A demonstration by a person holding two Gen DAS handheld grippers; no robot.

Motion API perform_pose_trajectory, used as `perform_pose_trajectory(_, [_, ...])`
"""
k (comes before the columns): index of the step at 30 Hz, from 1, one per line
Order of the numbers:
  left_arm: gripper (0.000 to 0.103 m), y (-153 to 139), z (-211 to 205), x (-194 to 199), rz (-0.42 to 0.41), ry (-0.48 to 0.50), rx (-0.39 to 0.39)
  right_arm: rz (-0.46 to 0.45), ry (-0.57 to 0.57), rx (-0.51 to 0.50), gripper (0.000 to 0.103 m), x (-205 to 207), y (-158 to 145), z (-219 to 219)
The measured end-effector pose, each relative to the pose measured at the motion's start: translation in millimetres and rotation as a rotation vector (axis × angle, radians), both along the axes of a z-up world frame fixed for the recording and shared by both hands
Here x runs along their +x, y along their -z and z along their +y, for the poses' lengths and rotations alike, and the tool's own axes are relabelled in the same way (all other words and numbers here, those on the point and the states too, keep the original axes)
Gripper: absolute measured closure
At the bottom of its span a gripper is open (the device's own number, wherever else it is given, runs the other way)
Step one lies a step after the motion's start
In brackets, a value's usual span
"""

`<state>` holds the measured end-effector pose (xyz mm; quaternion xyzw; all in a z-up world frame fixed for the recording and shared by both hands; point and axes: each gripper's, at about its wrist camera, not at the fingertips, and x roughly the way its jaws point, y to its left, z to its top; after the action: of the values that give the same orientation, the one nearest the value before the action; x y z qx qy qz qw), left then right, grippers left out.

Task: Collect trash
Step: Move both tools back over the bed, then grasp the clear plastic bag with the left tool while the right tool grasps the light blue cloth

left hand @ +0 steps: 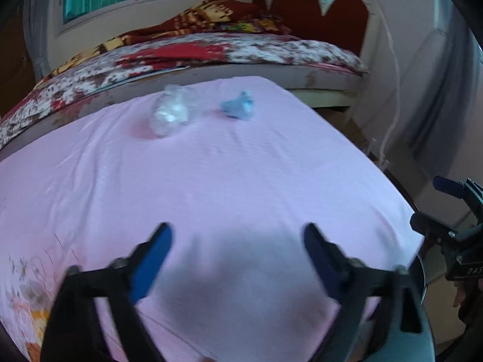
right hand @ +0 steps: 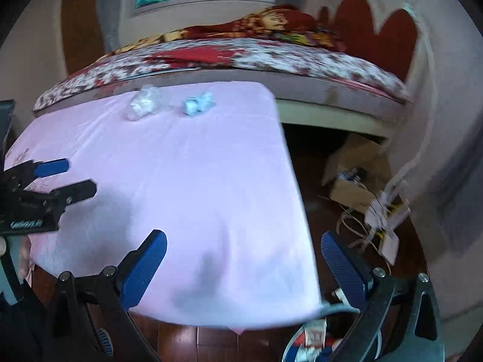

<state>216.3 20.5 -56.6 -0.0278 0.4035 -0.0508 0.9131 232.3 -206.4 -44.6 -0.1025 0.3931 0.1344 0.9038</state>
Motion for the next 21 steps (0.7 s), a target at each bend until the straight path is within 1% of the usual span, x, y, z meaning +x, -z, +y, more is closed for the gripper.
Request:
perform_pose_trajectory(1, [0.029, 1, 9, 7, 0.003, -0.017, -0.005, 0.001, -0.019, -0.002, 0.000, 12, 0, 9])
perform_pose_trajectory(3, [0.031, 2, 24, 24, 0.008, -0.044, -0.014, -0.001, -0.039, -0.003, 0.000, 32, -1, 23])
perform_pose_trajectory(5, [0.031, 3, 38, 43, 0.003, -0.071, -0.023, 0.004, -0.058, 0.010, 0.000, 56, 1, 36])
perform_pose_trajectory(10, [0.031, 7, 60, 96, -0.004, -0.099, 0.018, 0.008, -0.076, 0.031, 0.000, 122, 6, 73])
perform_pose_trajectory(12, [0.031, 8, 71, 112, -0.010, -0.105, -0.006, 0.015, -0.075, 0.027, 0.001, 148, 12, 88])
perform_pose_trajectory(13, [0.031, 9, 75, 120, -0.010, -0.106, -0.011, 0.015, -0.076, 0.021, 0.002, 160, 15, 96])
perform_pose_trajectory(14, [0.031, 9, 77, 127, -0.013, -0.102, -0.018, 0.012, -0.077, 0.020, 0.007, 171, 17, 103])
perform_pose_trajectory(16, [0.034, 12, 77, 141, -0.015, -0.093, -0.028, 0.022, -0.080, 0.032, 0.011, 194, 21, 115])
perform_pose_trajectory(18, [0.036, 16, 71, 155, -0.010, -0.065, -0.019, 0.024, -0.080, 0.027, 0.016, 209, 23, 121])
perform_pose_trajectory(20, [0.042, 21, 67, 170, 0.007, -0.045, -0.027, 0.037, -0.070, 0.035, 0.018, 223, 28, 125])
perform_pose_trajectory(21, [0.042, 24, 66, 175, 0.013, -0.044, -0.031, 0.046, -0.069, 0.043, 0.022, 227, 30, 126])
